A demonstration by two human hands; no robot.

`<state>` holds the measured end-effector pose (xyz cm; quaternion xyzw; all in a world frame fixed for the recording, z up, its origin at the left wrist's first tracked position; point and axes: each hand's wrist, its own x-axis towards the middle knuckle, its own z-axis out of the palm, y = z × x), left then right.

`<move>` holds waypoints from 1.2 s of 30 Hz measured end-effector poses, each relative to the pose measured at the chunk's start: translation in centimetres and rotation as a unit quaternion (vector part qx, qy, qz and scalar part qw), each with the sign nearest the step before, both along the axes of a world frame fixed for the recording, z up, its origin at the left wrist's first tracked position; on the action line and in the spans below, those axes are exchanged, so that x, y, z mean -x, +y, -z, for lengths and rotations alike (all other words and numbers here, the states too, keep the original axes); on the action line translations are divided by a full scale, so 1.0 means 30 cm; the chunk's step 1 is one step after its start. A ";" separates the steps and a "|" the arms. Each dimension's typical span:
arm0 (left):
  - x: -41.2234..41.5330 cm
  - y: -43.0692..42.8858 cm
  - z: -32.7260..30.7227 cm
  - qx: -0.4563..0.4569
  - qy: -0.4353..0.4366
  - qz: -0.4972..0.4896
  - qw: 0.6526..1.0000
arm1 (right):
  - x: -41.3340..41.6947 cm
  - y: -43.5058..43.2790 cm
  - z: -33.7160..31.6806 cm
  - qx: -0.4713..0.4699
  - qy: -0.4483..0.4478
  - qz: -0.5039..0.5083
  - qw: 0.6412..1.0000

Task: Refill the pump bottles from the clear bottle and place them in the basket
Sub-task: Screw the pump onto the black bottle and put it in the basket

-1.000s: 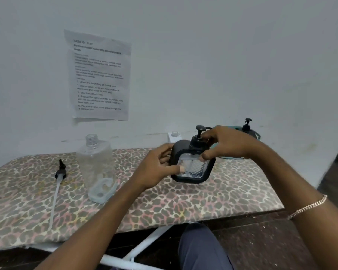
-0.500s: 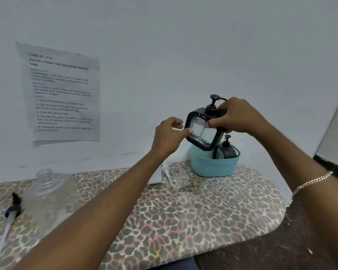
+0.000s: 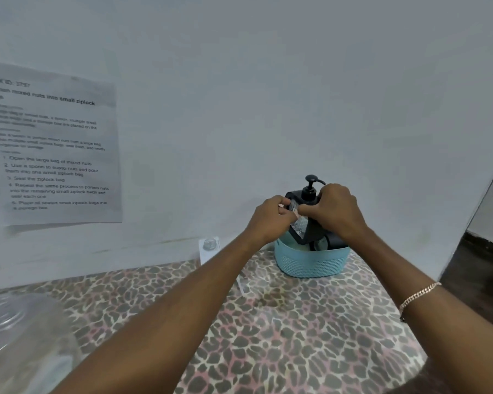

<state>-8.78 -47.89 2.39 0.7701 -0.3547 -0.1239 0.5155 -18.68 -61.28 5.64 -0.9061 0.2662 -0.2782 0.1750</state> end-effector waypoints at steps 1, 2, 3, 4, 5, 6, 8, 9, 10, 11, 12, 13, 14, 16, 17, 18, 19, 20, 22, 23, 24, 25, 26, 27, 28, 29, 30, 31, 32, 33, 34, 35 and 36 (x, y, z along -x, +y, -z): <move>-0.004 -0.011 0.008 -0.011 0.001 0.002 1.000 | -0.011 -0.003 0.015 -0.001 0.000 0.001 1.000; -0.006 -0.022 0.015 -0.021 0.003 0.005 1.000 | -0.021 -0.005 0.028 0.000 0.002 0.001 1.000; -0.008 -0.030 0.023 -0.029 0.006 0.007 1.000 | -0.031 -0.009 0.042 0.001 0.005 0.002 1.000; -0.012 -0.039 0.033 -0.037 0.007 0.007 0.999 | -0.039 -0.013 0.056 0.000 0.009 0.003 1.000; -0.014 -0.045 0.041 -0.043 0.006 0.006 0.999 | -0.045 -0.017 0.069 -0.002 0.013 0.006 1.000; -0.016 -0.051 0.048 -0.047 0.005 0.005 0.999 | -0.051 -0.021 0.082 -0.005 0.017 0.010 1.000; -0.022 -0.065 0.063 -0.053 0.008 0.005 0.999 | -0.060 -0.030 0.107 -0.005 0.022 0.021 1.000; -0.025 -0.071 0.068 -0.055 0.010 0.006 0.998 | -0.064 -0.035 0.118 -0.004 0.024 0.027 0.999; -0.028 -0.078 0.073 -0.058 0.011 0.007 0.998 | -0.068 -0.041 0.128 -0.004 0.025 0.032 0.999; -0.030 -0.085 0.077 -0.061 0.010 0.007 0.998 | -0.072 -0.048 0.138 -0.006 0.025 0.036 0.999; -0.031 -0.091 0.080 -0.064 0.009 0.008 0.998 | -0.075 -0.055 0.148 -0.008 0.025 0.038 0.999; -0.033 -0.098 0.084 -0.066 0.007 0.009 0.998 | -0.077 -0.063 0.157 -0.011 0.025 0.040 0.999; -0.035 -0.104 0.086 -0.070 0.003 0.010 0.998 | -0.079 -0.069 0.164 -0.014 0.026 0.041 0.999; -0.042 -0.117 0.093 -0.080 -0.005 0.013 0.997 | -0.081 -0.080 0.177 -0.015 0.032 0.049 0.998; -0.046 -0.122 0.096 -0.086 -0.006 0.015 0.996 | -0.083 -0.084 0.182 -0.015 0.038 0.053 0.998; -0.048 -0.127 0.099 -0.091 -0.006 0.017 0.996 | -0.085 -0.089 0.187 -0.016 0.043 0.056 0.997; -0.051 -0.131 0.103 -0.095 -0.006 0.019 0.995 | -0.087 -0.096 0.193 -0.018 0.047 0.059 0.997; -0.054 -0.135 0.108 -0.098 -0.005 0.021 0.995 | -0.089 -0.101 0.199 -0.021 0.051 0.062 0.997; -0.056 -0.142 0.118 -0.104 -0.004 0.027 0.994 | -0.087 -0.109 0.211 -0.025 0.058 0.069 0.996; -0.055 -0.146 0.121 -0.108 -0.005 0.031 0.994 | -0.084 -0.112 0.215 -0.028 0.061 0.070 0.995; -0.054 -0.148 0.122 -0.112 -0.005 0.035 0.993 | -0.082 -0.114 0.219 -0.030 0.063 0.069 0.995; -0.054 -0.151 0.122 -0.118 -0.006 0.040 0.992 | -0.079 -0.117 0.223 -0.032 0.064 0.068 0.995; -0.052 -0.154 0.121 -0.125 -0.005 0.045 0.991 | -0.075 -0.119 0.226 -0.031 0.066 0.067 0.995; -0.051 -0.158 0.120 -0.133 -0.004 0.051 0.990 | -0.073 -0.121 0.228 -0.030 0.066 0.065 0.995; -0.049 -0.161 0.119 -0.141 -0.005 0.057 0.988 | -0.069 -0.124 0.232 -0.028 0.065 0.063 0.995; -0.048 -0.164 0.119 -0.148 -0.005 0.062 0.987 | -0.066 -0.128 0.236 -0.027 0.064 0.061 0.996; -0.047 -0.167 0.119 -0.155 -0.007 0.066 0.986 | -0.063 -0.130 0.239 -0.026 0.064 0.058 0.996; -0.046 -0.170 0.120 -0.162 -0.009 0.070 0.984 | -0.060 -0.131 0.243 -0.026 0.064 0.057 0.996; -0.045 -0.171 0.121 -0.170 -0.013 0.074 0.983 | -0.059 -0.132 0.246 -0.026 0.065 0.055 0.996; -0.042 -0.172 0.121 -0.177 -0.018 0.078 0.981 | -0.058 -0.132 0.248 -0.024 0.066 0.055 0.996; -0.039 -0.173 0.121 -0.184 -0.025 0.081 0.979 | -0.057 -0.131 0.251 -0.022 0.067 0.054 0.996; -0.036 -0.173 0.121 -0.189 -0.032 0.084 0.978 | -0.056 -0.130 0.253 -0.020 0.066 0.053 0.996; -0.033 -0.175 0.120 -0.193 -0.038 0.086 0.977 | -0.054 -0.129 0.256 -0.020 0.067 0.054 0.996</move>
